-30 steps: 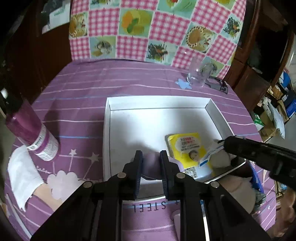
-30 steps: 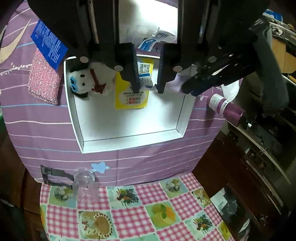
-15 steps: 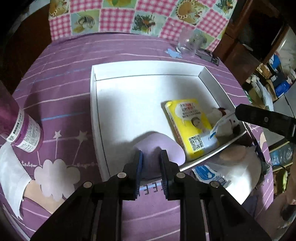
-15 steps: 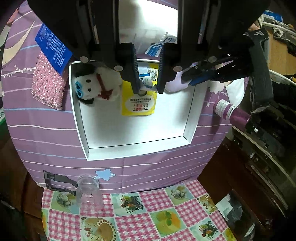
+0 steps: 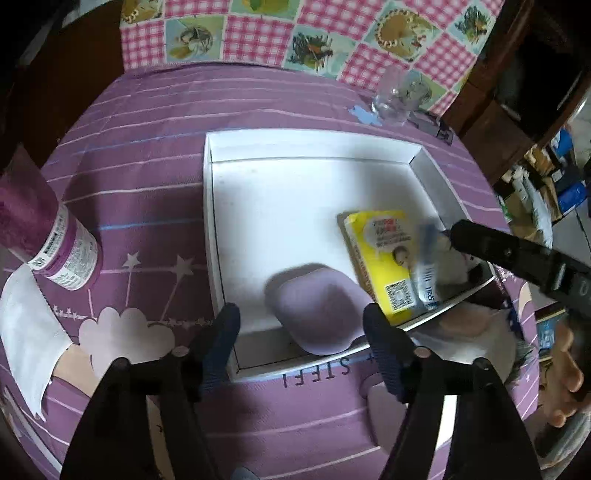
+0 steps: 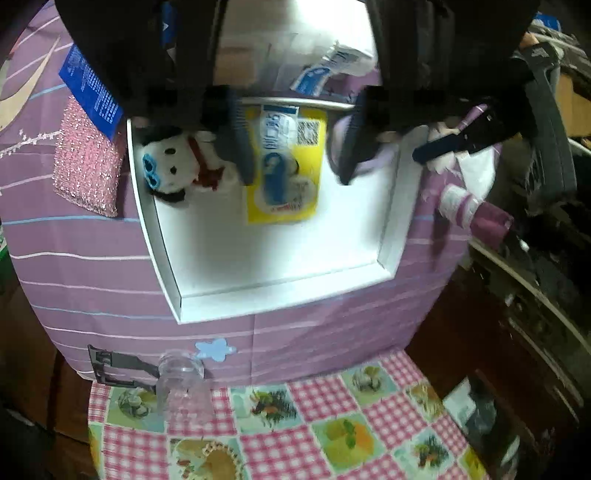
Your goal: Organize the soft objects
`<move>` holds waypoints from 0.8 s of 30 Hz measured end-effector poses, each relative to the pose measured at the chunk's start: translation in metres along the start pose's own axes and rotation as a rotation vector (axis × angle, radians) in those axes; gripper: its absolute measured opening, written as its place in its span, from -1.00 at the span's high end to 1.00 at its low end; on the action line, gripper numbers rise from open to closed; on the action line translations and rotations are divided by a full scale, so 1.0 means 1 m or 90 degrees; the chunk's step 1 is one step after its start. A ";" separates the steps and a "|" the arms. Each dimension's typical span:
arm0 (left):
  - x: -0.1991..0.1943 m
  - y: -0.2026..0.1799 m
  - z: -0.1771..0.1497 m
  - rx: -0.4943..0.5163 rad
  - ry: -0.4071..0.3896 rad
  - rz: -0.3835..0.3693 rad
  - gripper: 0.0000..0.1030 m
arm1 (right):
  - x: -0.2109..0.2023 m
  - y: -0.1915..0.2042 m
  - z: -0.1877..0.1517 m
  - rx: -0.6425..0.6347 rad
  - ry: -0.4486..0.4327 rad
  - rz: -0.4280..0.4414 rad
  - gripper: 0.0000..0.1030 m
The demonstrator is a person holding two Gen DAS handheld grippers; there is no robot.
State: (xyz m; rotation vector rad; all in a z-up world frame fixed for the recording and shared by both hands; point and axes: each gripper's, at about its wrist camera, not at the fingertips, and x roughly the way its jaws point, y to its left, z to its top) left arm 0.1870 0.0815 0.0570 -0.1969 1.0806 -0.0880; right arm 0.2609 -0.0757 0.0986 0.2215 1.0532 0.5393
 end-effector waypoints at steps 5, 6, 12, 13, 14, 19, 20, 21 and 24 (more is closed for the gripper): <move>-0.020 -0.002 0.001 -0.001 -0.039 0.003 -0.50 | -0.017 -0.002 0.004 0.024 -0.037 0.036 -0.19; -0.023 -0.002 0.002 -0.002 -0.044 0.002 -0.50 | -0.021 -0.002 0.005 0.024 -0.048 0.040 -0.20; -0.038 -0.010 0.005 0.017 -0.076 0.006 -0.51 | -0.040 0.012 0.004 -0.034 -0.096 0.021 -0.30; -0.040 -0.010 0.006 0.017 -0.080 0.006 -0.51 | -0.043 0.015 0.004 -0.047 -0.103 0.008 -0.30; -0.044 -0.012 0.006 0.017 -0.088 0.003 -0.51 | -0.045 0.016 0.004 -0.055 -0.109 -0.002 -0.30; -0.055 -0.017 0.005 0.021 -0.121 -0.002 -0.51 | -0.060 0.020 0.003 -0.060 -0.143 0.011 -0.30; -0.057 -0.017 0.005 0.015 -0.131 -0.001 -0.51 | -0.061 0.021 0.003 -0.057 -0.144 0.019 -0.30; -0.060 -0.016 0.005 0.006 -0.143 -0.001 -0.51 | -0.063 0.022 0.001 -0.056 -0.145 0.022 -0.30; -0.062 -0.011 0.005 -0.015 -0.165 -0.004 -0.51 | -0.071 0.031 -0.007 -0.068 -0.170 0.005 -0.30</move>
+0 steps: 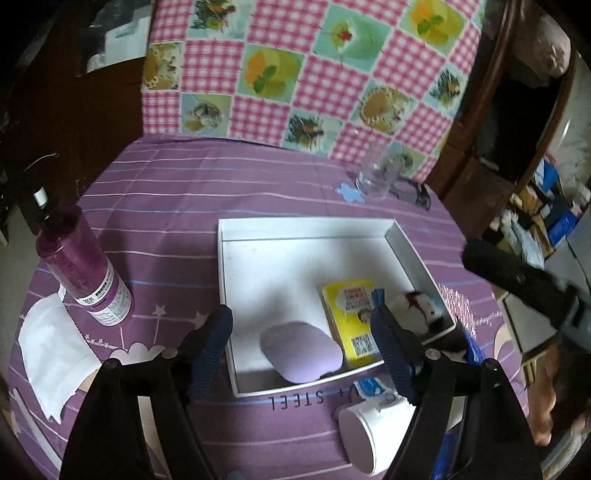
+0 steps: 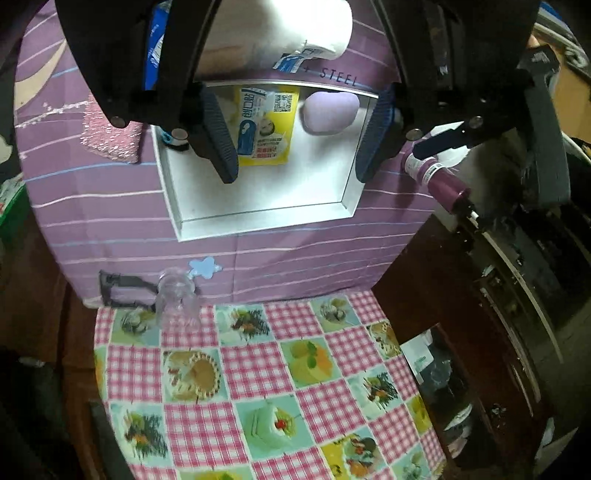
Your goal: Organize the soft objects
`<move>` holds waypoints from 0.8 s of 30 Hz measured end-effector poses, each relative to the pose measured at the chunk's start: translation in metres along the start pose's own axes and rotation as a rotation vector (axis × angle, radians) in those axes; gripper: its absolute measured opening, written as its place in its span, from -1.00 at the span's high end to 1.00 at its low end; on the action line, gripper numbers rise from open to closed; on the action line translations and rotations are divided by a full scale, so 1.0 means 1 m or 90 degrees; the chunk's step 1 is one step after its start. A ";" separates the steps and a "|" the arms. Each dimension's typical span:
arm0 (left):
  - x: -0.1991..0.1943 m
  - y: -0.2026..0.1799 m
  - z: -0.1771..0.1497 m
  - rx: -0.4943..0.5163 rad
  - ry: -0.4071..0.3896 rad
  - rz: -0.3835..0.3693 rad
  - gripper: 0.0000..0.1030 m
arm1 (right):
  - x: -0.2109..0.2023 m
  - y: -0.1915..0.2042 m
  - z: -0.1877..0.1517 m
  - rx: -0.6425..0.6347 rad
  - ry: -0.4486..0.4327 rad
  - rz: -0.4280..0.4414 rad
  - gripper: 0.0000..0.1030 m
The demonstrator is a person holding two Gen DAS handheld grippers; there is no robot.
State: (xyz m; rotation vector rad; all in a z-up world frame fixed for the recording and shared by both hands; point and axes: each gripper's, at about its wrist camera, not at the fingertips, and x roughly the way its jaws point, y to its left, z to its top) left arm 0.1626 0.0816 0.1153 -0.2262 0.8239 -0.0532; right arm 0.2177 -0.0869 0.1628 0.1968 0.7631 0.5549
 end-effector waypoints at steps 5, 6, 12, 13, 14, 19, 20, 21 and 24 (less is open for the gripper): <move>0.003 0.007 0.000 -0.037 -0.004 -0.022 -0.51 | -0.009 0.003 -0.014 -0.055 -0.006 -0.033 -0.29; 0.004 0.004 0.000 -0.033 -0.008 -0.018 -0.51 | -0.010 0.000 -0.016 -0.055 -0.003 -0.050 -0.29; 0.010 -0.027 -0.002 0.017 0.010 -0.018 -0.51 | -0.036 -0.024 -0.033 -0.031 -0.031 -0.088 -0.29; 0.011 -0.032 -0.003 0.023 0.012 -0.021 -0.51 | -0.040 -0.031 -0.037 -0.019 -0.028 -0.090 -0.30; 0.012 -0.038 -0.004 0.030 0.015 -0.024 -0.51 | -0.044 -0.036 -0.040 -0.010 -0.029 -0.099 -0.29; 0.020 -0.068 -0.010 0.065 0.032 -0.024 -0.51 | -0.058 -0.055 -0.058 -0.007 -0.031 -0.145 -0.29; 0.021 -0.073 -0.012 0.070 0.034 -0.025 -0.51 | -0.060 -0.060 -0.062 -0.005 -0.029 -0.143 -0.29; 0.023 -0.077 -0.012 0.075 0.037 -0.025 -0.51 | -0.062 -0.063 -0.065 -0.001 -0.028 -0.140 -0.29; 0.025 -0.088 -0.017 0.089 0.043 -0.023 -0.51 | -0.067 -0.077 -0.077 0.011 -0.025 -0.138 -0.29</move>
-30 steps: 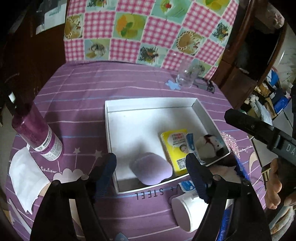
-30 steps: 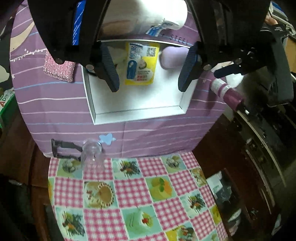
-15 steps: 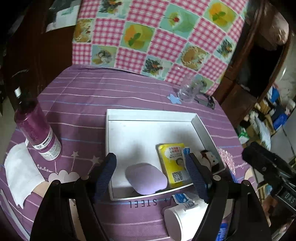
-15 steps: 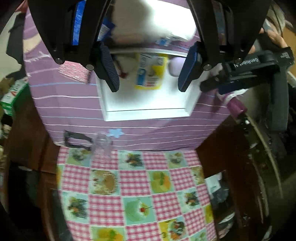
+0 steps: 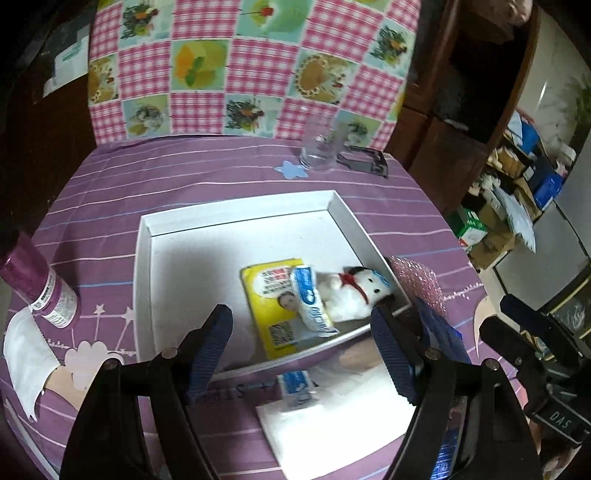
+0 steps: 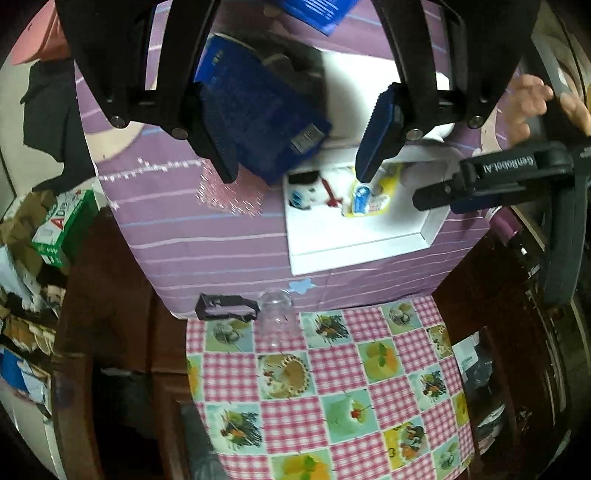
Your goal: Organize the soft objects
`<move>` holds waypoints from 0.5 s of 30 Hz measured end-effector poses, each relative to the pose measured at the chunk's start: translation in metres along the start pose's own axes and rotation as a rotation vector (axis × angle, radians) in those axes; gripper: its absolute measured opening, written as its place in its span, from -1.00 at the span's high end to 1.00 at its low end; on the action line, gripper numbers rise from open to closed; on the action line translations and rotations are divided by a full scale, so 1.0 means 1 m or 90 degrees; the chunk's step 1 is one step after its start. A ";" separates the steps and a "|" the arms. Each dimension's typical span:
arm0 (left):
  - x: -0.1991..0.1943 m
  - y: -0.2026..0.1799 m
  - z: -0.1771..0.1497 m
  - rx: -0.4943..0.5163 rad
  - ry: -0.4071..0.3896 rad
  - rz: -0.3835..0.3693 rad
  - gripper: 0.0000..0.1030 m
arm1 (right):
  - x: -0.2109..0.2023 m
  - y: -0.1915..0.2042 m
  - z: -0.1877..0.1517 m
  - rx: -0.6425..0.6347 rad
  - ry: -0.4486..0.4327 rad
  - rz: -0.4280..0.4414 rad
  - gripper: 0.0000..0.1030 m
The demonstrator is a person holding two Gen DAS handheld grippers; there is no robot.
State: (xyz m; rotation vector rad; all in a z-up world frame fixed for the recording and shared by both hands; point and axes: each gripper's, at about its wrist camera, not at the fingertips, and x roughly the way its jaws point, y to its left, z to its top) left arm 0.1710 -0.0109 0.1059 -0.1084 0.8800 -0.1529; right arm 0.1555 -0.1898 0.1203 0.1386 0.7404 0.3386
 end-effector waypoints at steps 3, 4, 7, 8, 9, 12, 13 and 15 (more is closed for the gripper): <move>0.002 -0.009 -0.002 0.011 0.006 0.007 -0.51 | -0.003 -0.012 -0.012 0.015 -0.003 -0.002 -0.29; 0.003 -0.012 -0.003 0.016 0.006 0.009 -0.51 | -0.005 -0.017 -0.016 0.024 -0.009 0.004 -0.29; 0.003 -0.023 -0.005 0.036 0.000 0.017 -0.51 | -0.010 -0.027 -0.028 0.055 -0.031 0.035 -0.29; 0.002 -0.025 -0.007 0.041 -0.004 0.017 -0.51 | -0.011 -0.030 -0.032 0.065 -0.038 0.044 -0.29; 0.001 -0.027 -0.009 0.044 -0.010 0.018 -0.51 | -0.011 -0.032 -0.036 0.072 -0.043 0.048 -0.29; -0.004 -0.032 -0.013 0.051 -0.028 0.018 -0.51 | -0.011 -0.032 -0.039 0.065 -0.036 0.031 -0.30; -0.007 -0.033 -0.015 0.047 -0.037 0.016 -0.51 | -0.013 -0.031 -0.039 0.065 -0.042 0.034 -0.29; -0.017 -0.031 -0.023 0.025 -0.059 0.000 -0.51 | -0.017 -0.033 -0.038 0.074 -0.050 0.048 -0.29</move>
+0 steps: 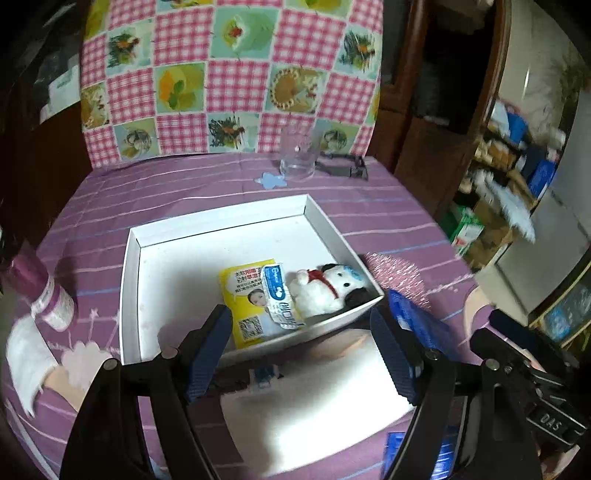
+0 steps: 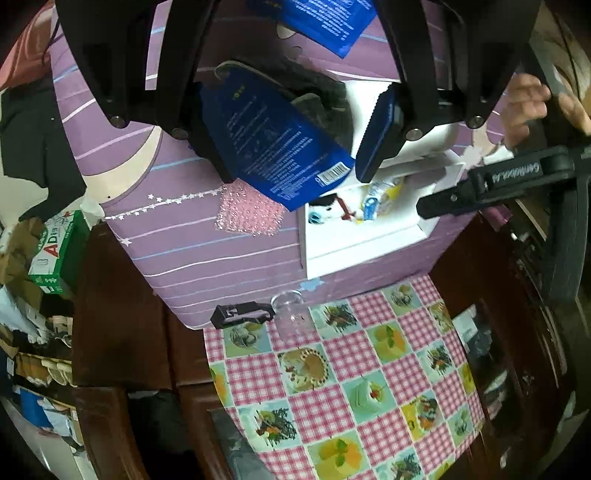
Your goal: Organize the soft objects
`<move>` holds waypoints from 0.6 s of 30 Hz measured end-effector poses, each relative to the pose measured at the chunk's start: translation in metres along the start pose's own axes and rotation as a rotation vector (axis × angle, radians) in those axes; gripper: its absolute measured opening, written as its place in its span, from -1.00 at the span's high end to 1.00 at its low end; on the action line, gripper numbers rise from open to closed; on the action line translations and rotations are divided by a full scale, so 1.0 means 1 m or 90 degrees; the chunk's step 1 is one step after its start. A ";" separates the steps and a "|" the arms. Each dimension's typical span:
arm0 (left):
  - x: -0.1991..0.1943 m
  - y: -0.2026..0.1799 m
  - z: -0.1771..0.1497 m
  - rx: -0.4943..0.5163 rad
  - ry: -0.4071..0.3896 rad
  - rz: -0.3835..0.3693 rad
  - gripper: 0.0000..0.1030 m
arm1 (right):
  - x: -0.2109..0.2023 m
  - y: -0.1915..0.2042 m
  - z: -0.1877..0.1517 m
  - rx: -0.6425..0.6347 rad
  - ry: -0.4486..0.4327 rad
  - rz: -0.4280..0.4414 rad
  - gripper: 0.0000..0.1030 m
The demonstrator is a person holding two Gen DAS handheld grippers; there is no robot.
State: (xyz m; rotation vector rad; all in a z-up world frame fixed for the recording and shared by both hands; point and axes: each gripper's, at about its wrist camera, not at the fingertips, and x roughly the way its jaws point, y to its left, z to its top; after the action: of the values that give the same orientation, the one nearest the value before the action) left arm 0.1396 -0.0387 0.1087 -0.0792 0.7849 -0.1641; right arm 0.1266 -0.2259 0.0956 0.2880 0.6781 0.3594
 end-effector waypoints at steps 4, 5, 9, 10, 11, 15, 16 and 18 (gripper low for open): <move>-0.011 0.000 -0.016 0.003 -0.012 0.001 -0.51 | -0.004 -0.006 -0.003 0.024 0.004 0.020 -0.29; -0.015 0.000 -0.024 0.012 -0.018 0.016 -0.51 | -0.004 -0.007 -0.004 0.026 0.008 0.024 -0.29; -0.026 0.001 -0.049 0.029 -0.042 0.047 -0.51 | -0.003 -0.006 -0.013 0.020 0.018 0.020 -0.29; -0.027 0.002 -0.055 0.031 -0.042 0.048 -0.51 | -0.003 -0.005 -0.016 0.017 0.020 0.020 -0.29; -0.028 0.003 -0.061 0.032 -0.042 0.048 -0.51 | -0.004 -0.004 -0.018 0.014 0.021 0.020 -0.29; -0.036 0.007 -0.081 0.031 -0.053 0.017 -0.51 | -0.006 -0.004 -0.028 0.006 0.022 0.013 -0.29; -0.037 0.008 -0.085 0.024 -0.057 0.005 -0.51 | -0.006 -0.004 -0.030 0.006 0.024 0.009 -0.29; -0.039 0.012 -0.091 0.007 -0.063 -0.022 -0.51 | -0.005 -0.004 -0.031 0.004 0.028 0.003 -0.29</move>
State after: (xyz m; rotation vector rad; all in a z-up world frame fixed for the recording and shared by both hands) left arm 0.0500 -0.0212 0.0702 -0.0890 0.6842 -0.1958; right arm 0.1042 -0.2271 0.0740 0.2881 0.7212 0.3691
